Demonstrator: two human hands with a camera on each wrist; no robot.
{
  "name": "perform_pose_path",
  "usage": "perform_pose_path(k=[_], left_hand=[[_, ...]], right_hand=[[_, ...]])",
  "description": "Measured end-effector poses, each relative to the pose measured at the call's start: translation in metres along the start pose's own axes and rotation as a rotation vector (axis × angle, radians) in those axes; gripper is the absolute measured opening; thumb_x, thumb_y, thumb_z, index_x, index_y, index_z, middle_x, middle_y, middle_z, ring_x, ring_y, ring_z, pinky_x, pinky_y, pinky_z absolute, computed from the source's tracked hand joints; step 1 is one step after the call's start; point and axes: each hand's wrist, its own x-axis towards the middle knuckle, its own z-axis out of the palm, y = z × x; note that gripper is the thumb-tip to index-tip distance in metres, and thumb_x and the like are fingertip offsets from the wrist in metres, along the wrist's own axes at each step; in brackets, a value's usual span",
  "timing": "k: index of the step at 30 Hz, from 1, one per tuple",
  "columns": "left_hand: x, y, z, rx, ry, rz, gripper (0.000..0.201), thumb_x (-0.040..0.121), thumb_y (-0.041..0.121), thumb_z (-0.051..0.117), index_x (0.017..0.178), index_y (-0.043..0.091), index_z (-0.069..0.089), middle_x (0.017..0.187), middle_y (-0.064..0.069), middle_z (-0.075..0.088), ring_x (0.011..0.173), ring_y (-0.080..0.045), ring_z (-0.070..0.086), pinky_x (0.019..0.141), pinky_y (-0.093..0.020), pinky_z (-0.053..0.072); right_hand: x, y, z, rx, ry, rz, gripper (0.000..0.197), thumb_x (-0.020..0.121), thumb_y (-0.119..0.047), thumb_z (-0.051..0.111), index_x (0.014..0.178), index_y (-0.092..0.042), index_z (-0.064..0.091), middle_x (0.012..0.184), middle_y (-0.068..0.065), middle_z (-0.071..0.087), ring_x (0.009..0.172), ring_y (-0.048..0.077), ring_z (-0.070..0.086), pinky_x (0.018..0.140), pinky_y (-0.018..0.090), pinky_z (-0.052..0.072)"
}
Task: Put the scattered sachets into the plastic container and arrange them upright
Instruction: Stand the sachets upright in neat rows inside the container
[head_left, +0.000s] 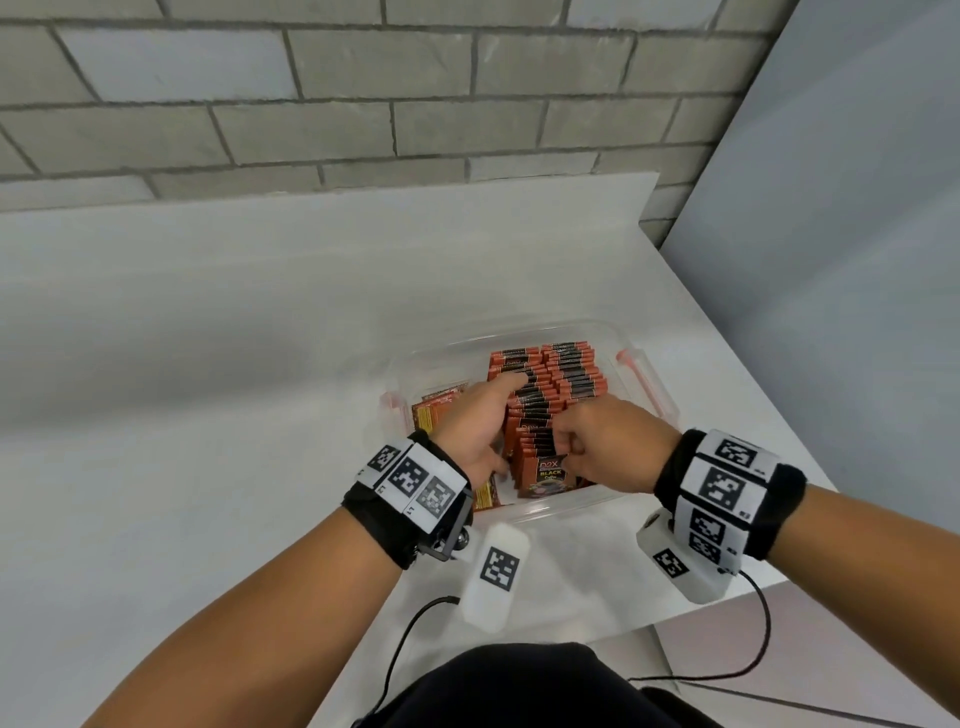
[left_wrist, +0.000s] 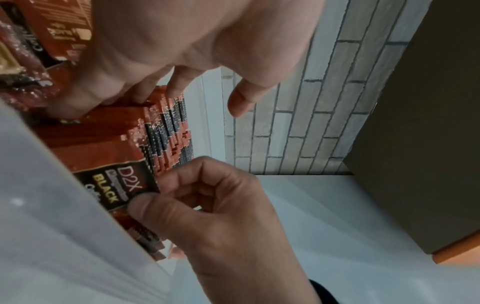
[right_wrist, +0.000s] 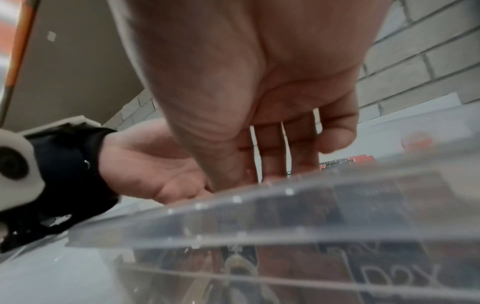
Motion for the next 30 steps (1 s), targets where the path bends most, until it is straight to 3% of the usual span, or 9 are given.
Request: perform_pose_path(k=[3, 7, 13, 17, 20, 22, 25, 27, 30], left_hand=[[0.001, -0.002, 0.0, 0.004, -0.002, -0.021, 0.021, 0.098, 0.034, 0.047, 0.096, 0.02, 0.063, 0.083, -0.001, 0.071, 0.084, -0.022, 0.064, 0.091, -0.048, 0.044], [0.002, -0.005, 0.0, -0.008, -0.003, -0.02, 0.023, 0.099, 0.034, 0.046, 0.089, 0.021, 0.063, 0.069, 0.003, 0.07, 0.075, -0.018, 0.063, 0.076, -0.034, 0.046], [-0.002, -0.004, -0.001, -0.057, -0.027, -0.035, 0.023, 0.099, 0.033, 0.045, 0.094, 0.019, 0.062, 0.091, -0.006, 0.067, 0.083, -0.022, 0.063, 0.067, -0.031, 0.046], [-0.001, -0.005, -0.004, -0.083, -0.039, -0.038, 0.024, 0.099, 0.033, 0.045, 0.096, 0.016, 0.062, 0.094, -0.008, 0.067, 0.082, -0.023, 0.065, 0.066, -0.032, 0.049], [-0.001, -0.004, -0.004, -0.084, -0.045, -0.049, 0.025, 0.099, 0.035, 0.045, 0.095, 0.016, 0.061, 0.089, -0.006, 0.069, 0.082, -0.022, 0.065, 0.064, -0.033, 0.047], [-0.001, -0.004, -0.004, -0.097, -0.042, -0.058, 0.024, 0.099, 0.034, 0.045, 0.095, 0.016, 0.061, 0.087, -0.006, 0.069, 0.082, -0.022, 0.065, 0.066, -0.034, 0.047], [0.0, -0.004, -0.003, -0.114, -0.035, -0.072, 0.025, 0.099, 0.034, 0.045, 0.094, 0.016, 0.061, 0.072, -0.001, 0.07, 0.072, -0.017, 0.065, 0.062, -0.03, 0.047], [0.0, -0.003, -0.003, -0.107, -0.027, -0.091, 0.026, 0.099, 0.035, 0.045, 0.096, 0.015, 0.061, 0.064, 0.001, 0.068, 0.063, -0.014, 0.063, 0.055, -0.025, 0.044], [-0.001, -0.001, -0.001, -0.103, -0.024, -0.126, 0.029, 0.098, 0.037, 0.045, 0.103, 0.013, 0.06, 0.072, -0.003, 0.065, 0.063, -0.015, 0.06, 0.049, -0.02, 0.044]], right_hand=[[0.003, -0.002, 0.003, -0.084, 0.004, 0.002, 0.011, 0.082, -0.014, 0.064, 0.076, -0.02, 0.057, 0.075, -0.009, 0.049, 0.075, 0.014, 0.052, 0.061, 0.023, 0.039], [0.004, -0.007, 0.005, -0.195, -0.014, -0.008, 0.016, 0.082, -0.013, 0.062, 0.073, -0.019, 0.051, 0.079, -0.004, 0.052, 0.075, 0.018, 0.054, 0.064, 0.029, 0.044], [0.006, -0.005, 0.004, -0.147, -0.021, 0.027, 0.027, 0.08, -0.018, 0.067, 0.07, -0.025, 0.043, 0.076, -0.008, 0.049, 0.076, 0.017, 0.054, 0.061, 0.027, 0.042], [0.001, 0.002, 0.001, 0.02, 0.012, 0.036, 0.03, 0.074, -0.029, 0.077, 0.089, -0.025, 0.051, 0.092, -0.006, 0.054, 0.083, 0.014, 0.051, 0.07, 0.029, 0.045], [-0.006, 0.006, 0.0, 0.038, 0.123, -0.002, 0.042, 0.083, -0.035, 0.069, 0.12, -0.021, 0.054, 0.113, -0.005, 0.052, 0.105, 0.016, 0.049, 0.087, 0.032, 0.043], [-0.01, 0.005, 0.001, -0.07, 0.103, -0.016, 0.049, 0.093, -0.038, 0.052, 0.139, -0.021, 0.042, 0.135, -0.005, 0.046, 0.122, 0.018, 0.043, 0.1, 0.038, 0.036], [-0.015, 0.001, 0.005, -0.196, -0.041, 0.023, 0.051, 0.101, -0.037, 0.029, 0.148, -0.017, 0.026, 0.155, 0.0, 0.026, 0.14, 0.016, 0.027, 0.113, 0.04, 0.016], [-0.016, -0.003, 0.007, -0.223, -0.13, 0.032, 0.054, 0.102, -0.039, 0.024, 0.15, -0.015, 0.021, 0.158, 0.004, 0.018, 0.145, 0.016, 0.017, 0.118, 0.045, 0.004], [-0.013, -0.005, 0.011, -0.212, -0.176, 0.018, 0.056, 0.102, -0.043, 0.023, 0.149, -0.012, 0.022, 0.156, 0.007, 0.022, 0.145, 0.017, 0.018, 0.118, 0.049, -0.005]])
